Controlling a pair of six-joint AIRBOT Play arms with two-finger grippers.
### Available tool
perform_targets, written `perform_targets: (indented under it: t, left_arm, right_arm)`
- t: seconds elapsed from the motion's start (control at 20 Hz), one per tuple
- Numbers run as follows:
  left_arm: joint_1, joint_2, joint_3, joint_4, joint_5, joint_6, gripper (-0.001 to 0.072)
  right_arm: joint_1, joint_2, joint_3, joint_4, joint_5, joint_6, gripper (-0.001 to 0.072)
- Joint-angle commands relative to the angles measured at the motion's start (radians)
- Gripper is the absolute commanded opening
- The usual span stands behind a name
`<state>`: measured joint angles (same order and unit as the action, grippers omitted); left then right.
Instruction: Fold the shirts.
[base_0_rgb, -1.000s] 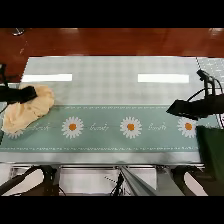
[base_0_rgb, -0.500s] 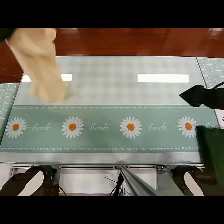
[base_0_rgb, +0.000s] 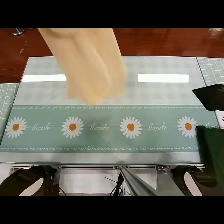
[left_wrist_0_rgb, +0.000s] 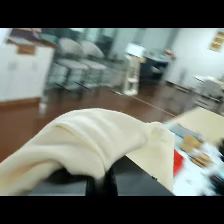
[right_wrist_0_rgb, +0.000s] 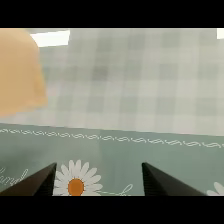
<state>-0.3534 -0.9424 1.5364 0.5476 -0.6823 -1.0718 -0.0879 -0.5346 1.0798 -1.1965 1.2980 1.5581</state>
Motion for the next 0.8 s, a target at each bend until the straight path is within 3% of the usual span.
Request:
perform_targets:
  t: [0.0, 0.15, 0.45, 0.65, 0.75]
  left_arm:
    - [-0.195, -0.004, -0.198, -0.105, 0.066, 0.012, 0.0029]
    - [-0.224, 0.018, -0.429, -0.148, 0.041, 0.015, 0.0030]
    - [0.024, 0.054, -0.798, -0.006, -0.369, 0.031, 0.0031]
    - [0.121, 0.039, -1.030, 0.166, -0.357, 0.027, 0.0031]
    - [0.186, 0.024, -1.088, 0.206, -0.296, -0.035, 0.0033]
  right_arm:
    - [0.000, 0.014, 0.002, -0.021, -0.001, 0.000, 0.0603]
    - [0.000, 0.014, 0.002, -0.024, 0.002, 0.002, 0.0603]
    - [0.000, 0.014, -0.030, 0.045, 0.004, 0.002, 0.0603]
    - [0.000, 0.014, -0.184, 0.092, -0.017, 0.002, 0.0603]
    - [0.000, 0.013, -0.291, 0.108, -0.067, 0.002, 0.0603]
